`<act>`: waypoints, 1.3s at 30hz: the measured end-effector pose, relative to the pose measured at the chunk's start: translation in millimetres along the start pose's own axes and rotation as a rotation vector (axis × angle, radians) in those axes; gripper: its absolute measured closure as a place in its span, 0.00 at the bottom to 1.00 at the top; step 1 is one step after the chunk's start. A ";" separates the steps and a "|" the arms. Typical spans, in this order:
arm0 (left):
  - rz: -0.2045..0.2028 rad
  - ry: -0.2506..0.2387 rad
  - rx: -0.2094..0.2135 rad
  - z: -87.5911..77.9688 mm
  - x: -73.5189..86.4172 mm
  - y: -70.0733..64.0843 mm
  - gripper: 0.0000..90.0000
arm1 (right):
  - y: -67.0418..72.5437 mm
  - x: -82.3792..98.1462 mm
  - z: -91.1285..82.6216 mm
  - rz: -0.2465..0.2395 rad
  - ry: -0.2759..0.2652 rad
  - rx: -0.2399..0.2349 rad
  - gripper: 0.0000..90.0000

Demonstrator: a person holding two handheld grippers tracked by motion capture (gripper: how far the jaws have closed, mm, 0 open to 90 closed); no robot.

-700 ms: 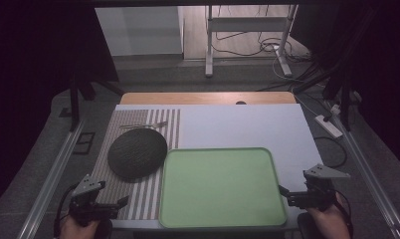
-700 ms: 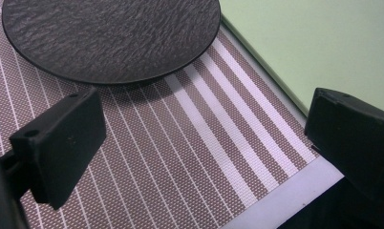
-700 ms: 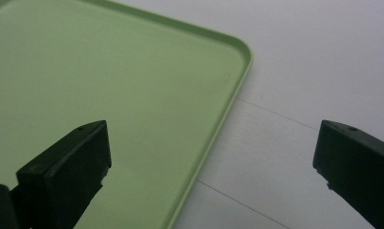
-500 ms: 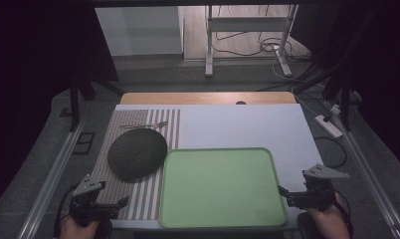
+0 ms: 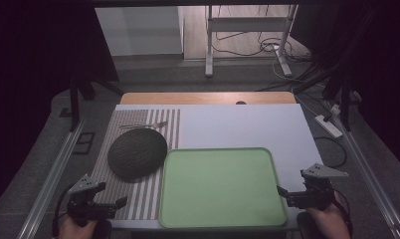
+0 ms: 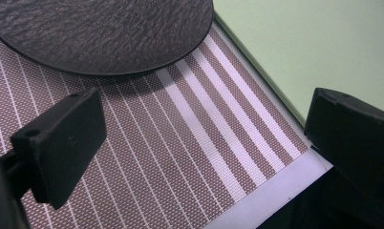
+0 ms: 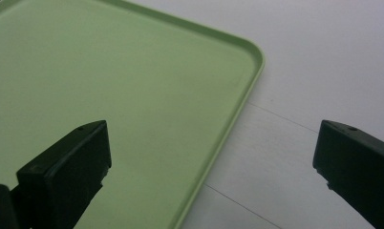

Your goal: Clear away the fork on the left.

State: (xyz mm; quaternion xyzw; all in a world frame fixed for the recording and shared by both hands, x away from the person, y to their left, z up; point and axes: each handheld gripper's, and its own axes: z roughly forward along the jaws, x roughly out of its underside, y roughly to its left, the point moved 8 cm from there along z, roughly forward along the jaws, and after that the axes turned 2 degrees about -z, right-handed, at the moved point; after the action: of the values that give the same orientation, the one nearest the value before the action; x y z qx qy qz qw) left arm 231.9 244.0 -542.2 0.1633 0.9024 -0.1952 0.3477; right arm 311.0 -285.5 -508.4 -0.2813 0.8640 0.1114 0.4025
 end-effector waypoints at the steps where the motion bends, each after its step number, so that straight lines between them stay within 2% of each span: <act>1: 0.003 0.004 -0.002 0.5 0.1 -0.1 0.01 | -0.1 -0.1 0.3 0.003 0.000 -0.002 0.00; 7: 0.003 0.033 -0.014 2.0 1.4 -1.2 0.02 | -0.9 -0.4 1.1 0.012 0.001 -0.003 0.00; 9: 0.001 0.052 0.008 3.0 2.3 -2.9 0.01 | -0.6 -0.6 1.4 0.009 0.004 -0.002 0.00; 10: 0.008 0.055 -0.002 3.9 1.3 -2.9 0.01 | 0.3 -0.5 2.1 0.003 0.008 -0.001 0.00; 13: 0.008 0.043 0.019 5.5 -1.7 -4.4 0.01 | 1.3 -0.4 2.7 -0.010 0.011 -0.001 0.00; 15: 0.023 0.040 0.012 8.0 -4.0 -5.1 0.00 | 1.3 -0.3 2.7 -0.011 0.015 0.001 0.00; 18: 0.024 0.040 0.019 10.1 -5.6 -5.2 0.00 | 1.1 -0.4 2.8 -0.009 0.013 0.000 0.00; 21: 0.020 0.034 0.041 12.7 -8.7 -4.1 0.00 | 1.0 -0.3 3.1 -0.009 0.016 0.001 0.00; 33: 0.067 0.038 0.003 19.1 -18.8 7.0 0.00 | 1.5 0.1 4.1 -0.015 0.025 0.003 0.00; 39: 0.060 0.033 0.020 23.0 -27.9 12.8 0.00 | 1.8 0.6 5.1 -0.022 0.033 0.006 0.00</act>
State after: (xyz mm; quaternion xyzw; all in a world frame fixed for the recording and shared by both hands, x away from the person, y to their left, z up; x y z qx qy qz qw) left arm 270.1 240.0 -541.6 0.1970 0.9007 -0.1910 0.3369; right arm 312.9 -282.2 -512.2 -0.2912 0.8678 0.0996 0.3901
